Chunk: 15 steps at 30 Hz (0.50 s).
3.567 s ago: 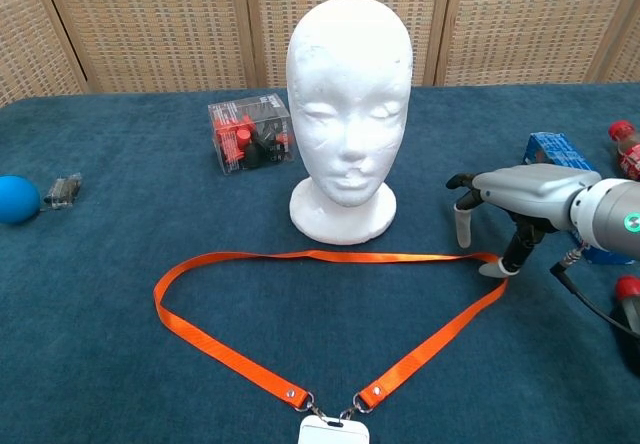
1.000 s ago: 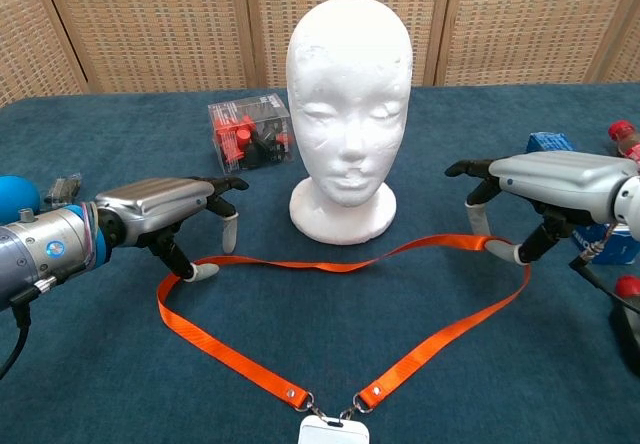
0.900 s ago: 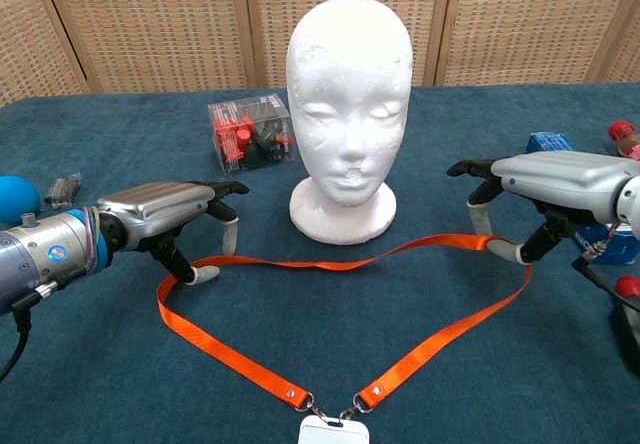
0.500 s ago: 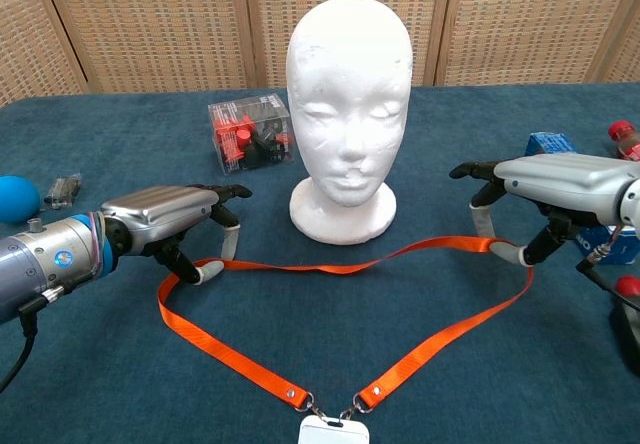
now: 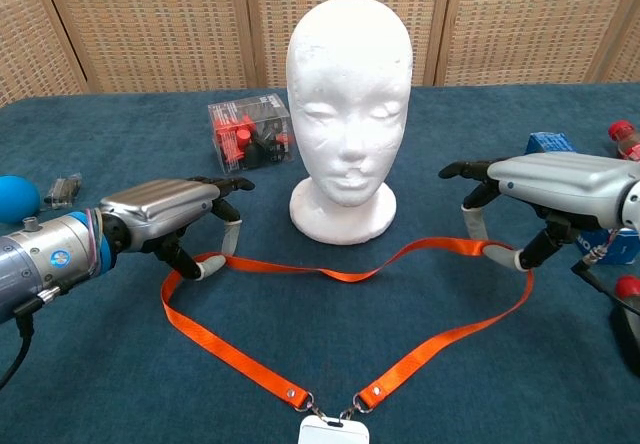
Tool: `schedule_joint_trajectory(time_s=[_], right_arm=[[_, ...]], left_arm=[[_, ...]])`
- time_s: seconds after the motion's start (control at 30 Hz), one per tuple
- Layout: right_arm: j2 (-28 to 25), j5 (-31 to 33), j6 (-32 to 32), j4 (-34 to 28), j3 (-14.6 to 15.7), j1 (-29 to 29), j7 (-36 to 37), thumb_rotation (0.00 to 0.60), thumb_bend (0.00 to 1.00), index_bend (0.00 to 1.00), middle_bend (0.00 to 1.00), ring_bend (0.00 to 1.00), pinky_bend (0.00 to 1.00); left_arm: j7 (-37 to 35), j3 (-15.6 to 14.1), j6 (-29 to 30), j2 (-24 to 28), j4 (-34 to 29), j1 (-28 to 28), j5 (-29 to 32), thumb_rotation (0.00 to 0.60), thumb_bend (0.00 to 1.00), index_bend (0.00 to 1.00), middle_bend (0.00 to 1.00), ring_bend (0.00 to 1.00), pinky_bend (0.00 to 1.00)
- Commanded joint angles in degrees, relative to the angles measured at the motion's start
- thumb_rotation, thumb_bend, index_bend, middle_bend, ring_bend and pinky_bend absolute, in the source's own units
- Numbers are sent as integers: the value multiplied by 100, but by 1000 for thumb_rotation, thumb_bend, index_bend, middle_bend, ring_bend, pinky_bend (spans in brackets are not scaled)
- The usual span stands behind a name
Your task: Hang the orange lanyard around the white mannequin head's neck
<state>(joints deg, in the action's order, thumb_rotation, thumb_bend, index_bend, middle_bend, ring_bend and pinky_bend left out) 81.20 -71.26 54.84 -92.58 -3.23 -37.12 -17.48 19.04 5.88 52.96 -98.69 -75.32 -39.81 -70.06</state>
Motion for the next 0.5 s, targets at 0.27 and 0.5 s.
schedule_joint_trajectory(time_s=[0.27, 0.5], right_arm=[[-288, -1225, 489, -285, 194, 143, 684, 600, 718, 710, 0, 0, 0], [-518, -1798, 992, -648, 137, 243, 1098, 600, 719, 716, 3, 0, 0]], left_arm=[[-1430, -510, 1536, 377, 148, 257, -2059, 600, 451, 664, 0, 0, 0], [-2080, -452, 2495, 617, 91, 317, -2748, 600, 451, 683, 0, 0, 0]])
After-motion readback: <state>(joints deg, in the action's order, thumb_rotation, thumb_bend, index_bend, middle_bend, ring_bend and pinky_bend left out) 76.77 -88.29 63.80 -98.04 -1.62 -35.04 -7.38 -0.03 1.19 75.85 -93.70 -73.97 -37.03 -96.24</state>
